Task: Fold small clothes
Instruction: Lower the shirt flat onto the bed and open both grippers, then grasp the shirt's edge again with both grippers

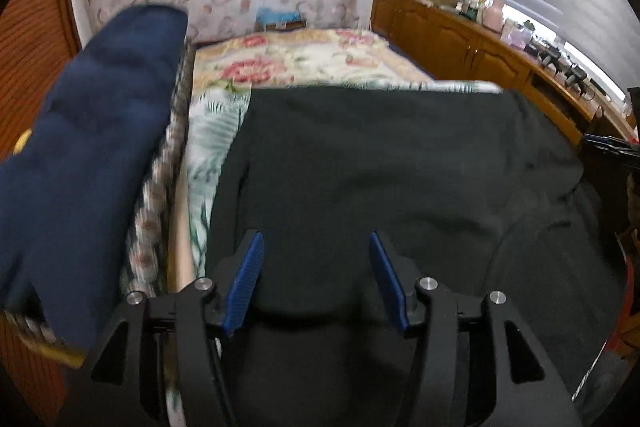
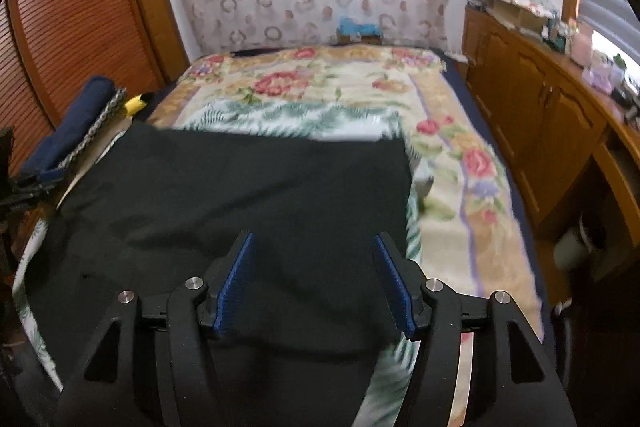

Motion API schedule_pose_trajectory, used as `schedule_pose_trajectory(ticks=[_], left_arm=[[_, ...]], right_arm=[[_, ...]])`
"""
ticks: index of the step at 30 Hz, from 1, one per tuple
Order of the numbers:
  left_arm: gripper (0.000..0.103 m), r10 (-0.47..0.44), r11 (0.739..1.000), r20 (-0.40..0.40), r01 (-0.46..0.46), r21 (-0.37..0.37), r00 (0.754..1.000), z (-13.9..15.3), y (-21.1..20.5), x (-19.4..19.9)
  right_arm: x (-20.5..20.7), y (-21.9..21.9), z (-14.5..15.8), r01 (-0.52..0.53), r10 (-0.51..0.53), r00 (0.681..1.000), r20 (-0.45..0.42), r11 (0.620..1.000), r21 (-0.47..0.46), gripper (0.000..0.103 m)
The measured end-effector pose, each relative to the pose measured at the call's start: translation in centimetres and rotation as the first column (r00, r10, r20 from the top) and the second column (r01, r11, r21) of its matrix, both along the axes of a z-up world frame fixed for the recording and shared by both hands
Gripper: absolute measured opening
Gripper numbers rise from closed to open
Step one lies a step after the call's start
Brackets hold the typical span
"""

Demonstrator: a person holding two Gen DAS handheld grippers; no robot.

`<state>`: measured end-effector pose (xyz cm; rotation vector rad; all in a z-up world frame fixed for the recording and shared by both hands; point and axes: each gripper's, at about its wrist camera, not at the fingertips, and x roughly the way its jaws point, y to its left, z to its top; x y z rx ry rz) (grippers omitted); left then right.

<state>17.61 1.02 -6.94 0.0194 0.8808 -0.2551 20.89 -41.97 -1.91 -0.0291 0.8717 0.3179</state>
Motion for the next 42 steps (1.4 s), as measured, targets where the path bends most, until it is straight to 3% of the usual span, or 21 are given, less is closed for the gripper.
schedule_pose_trajectory(ticks=[4, 14, 37, 42], left_arm=[[0.054, 0.028, 1.000, -0.036, -0.028, -0.014, 0.999, -1.4, 0.7, -1.3], [0.054, 0.101, 0.993, -0.065, -0.104, -0.048, 0.993, -2.4, 1.8, -2.6], [0.054, 0.146, 0.981, -0.050, -0.152, -0.123, 0.988, -2.8, 1.5, 0.0], [0.037, 0.129, 0.986, -0.038, -0.132, -0.103, 0.991, -3.0, 1.2, 0.2]], right_arm=[[-1.8, 0.7, -2.3, 0.010, -0.010, 0.998, -0.068, 1.000, -0.006, 0.062], [-3.2, 1.6, -4.9, 0.010, -0.010, 0.991, -0.137, 1.000, -0.005, 0.062], [-0.9, 0.4, -5.2, 0.115, -0.112, 0.990, -0.086, 0.993, 0.023, 0.063], [-1.0, 0.8, -5.3, 0.108, -0.107, 0.992, -0.073, 0.994, 0.005, 0.063]])
